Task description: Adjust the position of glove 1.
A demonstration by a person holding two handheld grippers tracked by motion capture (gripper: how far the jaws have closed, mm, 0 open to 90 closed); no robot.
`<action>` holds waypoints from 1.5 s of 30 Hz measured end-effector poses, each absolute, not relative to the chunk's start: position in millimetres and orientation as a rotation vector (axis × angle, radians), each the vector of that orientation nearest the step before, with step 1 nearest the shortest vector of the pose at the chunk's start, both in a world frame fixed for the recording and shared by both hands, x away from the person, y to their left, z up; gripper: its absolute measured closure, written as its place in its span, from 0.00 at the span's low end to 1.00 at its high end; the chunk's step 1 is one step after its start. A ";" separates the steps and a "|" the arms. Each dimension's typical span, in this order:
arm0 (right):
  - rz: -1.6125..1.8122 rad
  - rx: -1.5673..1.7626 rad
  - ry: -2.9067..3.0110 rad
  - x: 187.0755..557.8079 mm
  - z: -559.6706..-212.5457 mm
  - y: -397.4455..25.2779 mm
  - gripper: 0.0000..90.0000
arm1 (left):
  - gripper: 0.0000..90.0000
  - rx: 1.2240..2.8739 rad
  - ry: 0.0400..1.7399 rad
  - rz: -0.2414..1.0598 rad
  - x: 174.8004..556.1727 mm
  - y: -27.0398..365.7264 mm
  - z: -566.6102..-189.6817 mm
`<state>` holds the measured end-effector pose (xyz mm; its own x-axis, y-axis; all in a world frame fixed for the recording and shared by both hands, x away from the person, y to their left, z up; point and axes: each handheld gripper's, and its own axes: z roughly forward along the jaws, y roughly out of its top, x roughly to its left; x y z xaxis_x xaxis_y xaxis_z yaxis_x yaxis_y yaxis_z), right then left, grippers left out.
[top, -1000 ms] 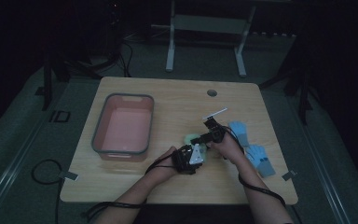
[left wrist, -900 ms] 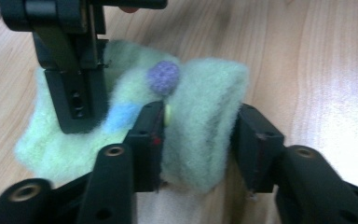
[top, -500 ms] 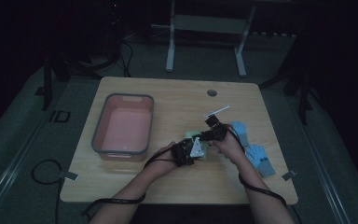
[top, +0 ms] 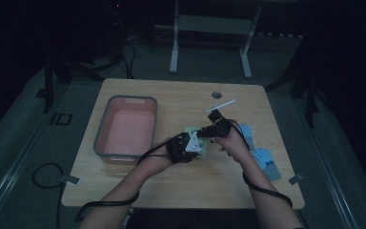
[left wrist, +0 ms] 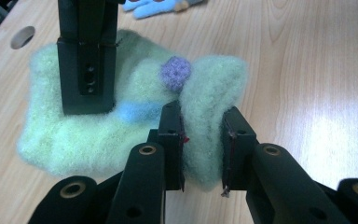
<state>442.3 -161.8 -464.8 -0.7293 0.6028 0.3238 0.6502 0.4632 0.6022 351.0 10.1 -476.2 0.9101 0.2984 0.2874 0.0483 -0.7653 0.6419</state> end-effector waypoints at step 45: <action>-1.180 -0.810 -2.670 464.6 -431.5 42.8 0.79 | 0.83 2.512 0.472 0.653 350.1 185.8 -446.9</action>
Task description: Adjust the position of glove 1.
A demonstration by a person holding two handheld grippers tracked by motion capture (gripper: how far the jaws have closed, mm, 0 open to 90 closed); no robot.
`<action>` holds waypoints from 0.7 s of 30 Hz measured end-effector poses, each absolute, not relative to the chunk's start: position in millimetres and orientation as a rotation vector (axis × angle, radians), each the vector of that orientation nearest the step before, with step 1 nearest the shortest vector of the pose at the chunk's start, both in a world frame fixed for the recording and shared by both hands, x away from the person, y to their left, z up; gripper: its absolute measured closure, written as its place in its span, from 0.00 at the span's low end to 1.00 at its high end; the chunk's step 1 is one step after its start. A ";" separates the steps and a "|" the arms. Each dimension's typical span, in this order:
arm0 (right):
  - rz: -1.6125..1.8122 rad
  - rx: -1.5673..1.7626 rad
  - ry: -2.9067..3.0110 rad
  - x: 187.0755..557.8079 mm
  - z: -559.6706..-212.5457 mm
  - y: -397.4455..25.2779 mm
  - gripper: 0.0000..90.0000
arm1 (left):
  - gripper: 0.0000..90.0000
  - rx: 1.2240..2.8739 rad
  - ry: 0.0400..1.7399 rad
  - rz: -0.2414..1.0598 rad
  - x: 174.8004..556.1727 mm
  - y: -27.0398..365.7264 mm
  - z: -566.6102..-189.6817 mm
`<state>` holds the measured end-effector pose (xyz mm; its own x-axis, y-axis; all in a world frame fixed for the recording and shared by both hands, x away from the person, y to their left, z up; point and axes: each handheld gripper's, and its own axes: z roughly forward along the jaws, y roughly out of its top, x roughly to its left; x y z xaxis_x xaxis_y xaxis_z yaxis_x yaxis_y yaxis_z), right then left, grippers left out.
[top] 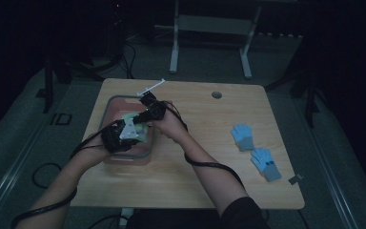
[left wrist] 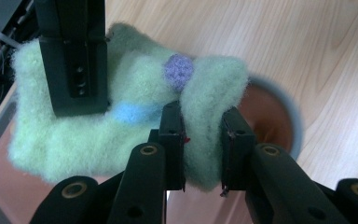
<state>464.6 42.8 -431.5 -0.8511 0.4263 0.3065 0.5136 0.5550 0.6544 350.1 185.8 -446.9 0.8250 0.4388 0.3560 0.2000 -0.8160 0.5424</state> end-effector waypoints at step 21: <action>-1.109 -0.874 -2.695 485.2 -468.6 37.9 0.53 | 0.81 2.714 0.566 0.393 398.1 192.9 -492.8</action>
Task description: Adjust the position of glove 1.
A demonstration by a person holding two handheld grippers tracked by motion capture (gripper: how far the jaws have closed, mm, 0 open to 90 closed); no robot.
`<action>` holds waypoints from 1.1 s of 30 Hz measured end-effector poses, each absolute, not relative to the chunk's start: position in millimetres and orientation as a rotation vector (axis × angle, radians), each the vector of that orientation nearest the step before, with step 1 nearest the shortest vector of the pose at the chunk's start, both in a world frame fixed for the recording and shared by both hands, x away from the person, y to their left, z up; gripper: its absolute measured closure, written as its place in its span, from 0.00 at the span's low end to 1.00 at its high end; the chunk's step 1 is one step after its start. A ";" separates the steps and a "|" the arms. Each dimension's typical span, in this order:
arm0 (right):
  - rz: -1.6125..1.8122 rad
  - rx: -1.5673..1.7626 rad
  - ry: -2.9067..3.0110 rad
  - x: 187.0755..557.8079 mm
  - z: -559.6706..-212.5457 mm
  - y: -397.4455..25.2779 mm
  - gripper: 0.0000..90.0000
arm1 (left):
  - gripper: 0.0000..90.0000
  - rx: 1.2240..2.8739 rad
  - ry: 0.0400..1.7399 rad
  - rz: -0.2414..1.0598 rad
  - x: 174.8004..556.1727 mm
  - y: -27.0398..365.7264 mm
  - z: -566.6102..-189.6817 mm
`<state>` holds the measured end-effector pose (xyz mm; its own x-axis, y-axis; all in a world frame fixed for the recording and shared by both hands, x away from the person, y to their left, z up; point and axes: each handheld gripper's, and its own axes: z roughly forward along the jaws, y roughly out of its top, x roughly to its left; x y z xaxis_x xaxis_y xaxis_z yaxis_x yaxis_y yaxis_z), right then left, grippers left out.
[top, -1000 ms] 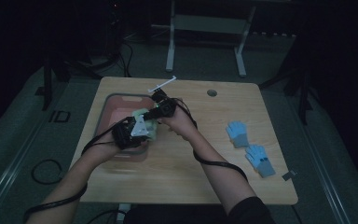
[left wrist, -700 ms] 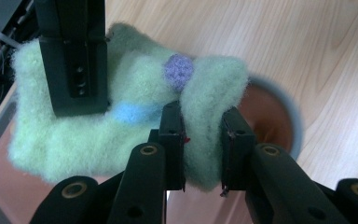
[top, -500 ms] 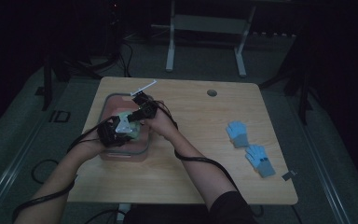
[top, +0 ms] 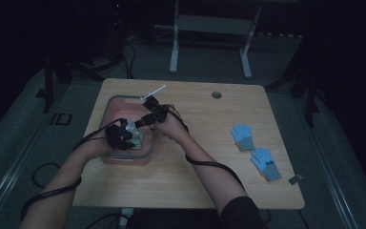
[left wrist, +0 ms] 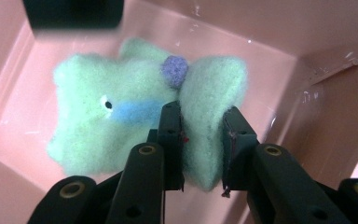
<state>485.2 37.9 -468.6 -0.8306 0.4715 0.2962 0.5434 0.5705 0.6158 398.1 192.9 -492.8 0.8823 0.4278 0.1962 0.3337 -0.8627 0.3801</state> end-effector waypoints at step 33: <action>-1.299 -0.756 -2.730 447.8 -445.5 -86.3 0.22 | 0.02 2.378 0.742 0.397 376.4 163.9 -449.0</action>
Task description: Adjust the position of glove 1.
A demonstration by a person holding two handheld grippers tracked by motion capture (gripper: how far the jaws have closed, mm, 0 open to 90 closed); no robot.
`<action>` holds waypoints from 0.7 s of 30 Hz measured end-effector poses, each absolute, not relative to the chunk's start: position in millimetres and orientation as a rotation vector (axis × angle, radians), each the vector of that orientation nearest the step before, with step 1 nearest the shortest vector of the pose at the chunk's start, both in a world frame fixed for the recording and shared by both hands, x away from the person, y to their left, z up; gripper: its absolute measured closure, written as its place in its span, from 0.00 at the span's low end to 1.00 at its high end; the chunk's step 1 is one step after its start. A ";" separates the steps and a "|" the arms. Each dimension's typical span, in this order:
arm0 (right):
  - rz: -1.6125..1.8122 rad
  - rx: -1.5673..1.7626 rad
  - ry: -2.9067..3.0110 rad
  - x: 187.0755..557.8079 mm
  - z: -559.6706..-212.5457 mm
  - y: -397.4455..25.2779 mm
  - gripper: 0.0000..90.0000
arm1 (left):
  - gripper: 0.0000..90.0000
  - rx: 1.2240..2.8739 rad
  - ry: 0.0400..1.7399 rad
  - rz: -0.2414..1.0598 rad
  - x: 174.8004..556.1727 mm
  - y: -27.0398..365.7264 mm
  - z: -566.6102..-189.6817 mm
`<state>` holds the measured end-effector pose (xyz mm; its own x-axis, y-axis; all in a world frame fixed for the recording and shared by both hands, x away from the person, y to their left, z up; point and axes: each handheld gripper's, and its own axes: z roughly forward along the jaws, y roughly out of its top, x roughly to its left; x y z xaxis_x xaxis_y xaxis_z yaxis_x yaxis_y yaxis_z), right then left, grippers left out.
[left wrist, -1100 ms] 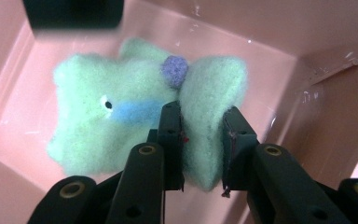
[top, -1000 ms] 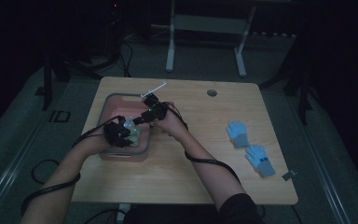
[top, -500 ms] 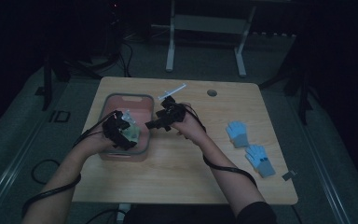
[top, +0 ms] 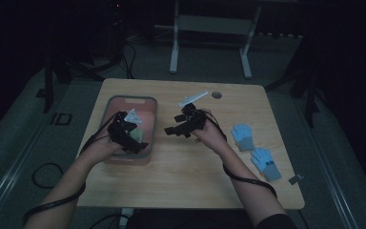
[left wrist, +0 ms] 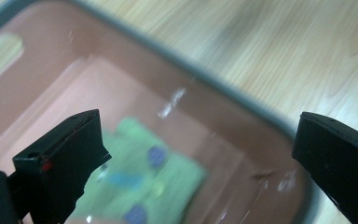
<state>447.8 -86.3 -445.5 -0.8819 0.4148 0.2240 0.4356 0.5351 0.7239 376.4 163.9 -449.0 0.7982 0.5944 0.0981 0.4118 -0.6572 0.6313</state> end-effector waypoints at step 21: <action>-1.377 -0.904 -2.725 431.3 -458.5 -165.7 0.15 | 0.02 2.283 0.588 0.336 349.0 79.0 -457.1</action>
<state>431.3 -165.7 -458.5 -0.8379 0.5042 0.2093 0.4676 0.4649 0.7518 349.0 79.0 -457.1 0.8603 0.5059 0.0634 0.3112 -0.6194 0.7207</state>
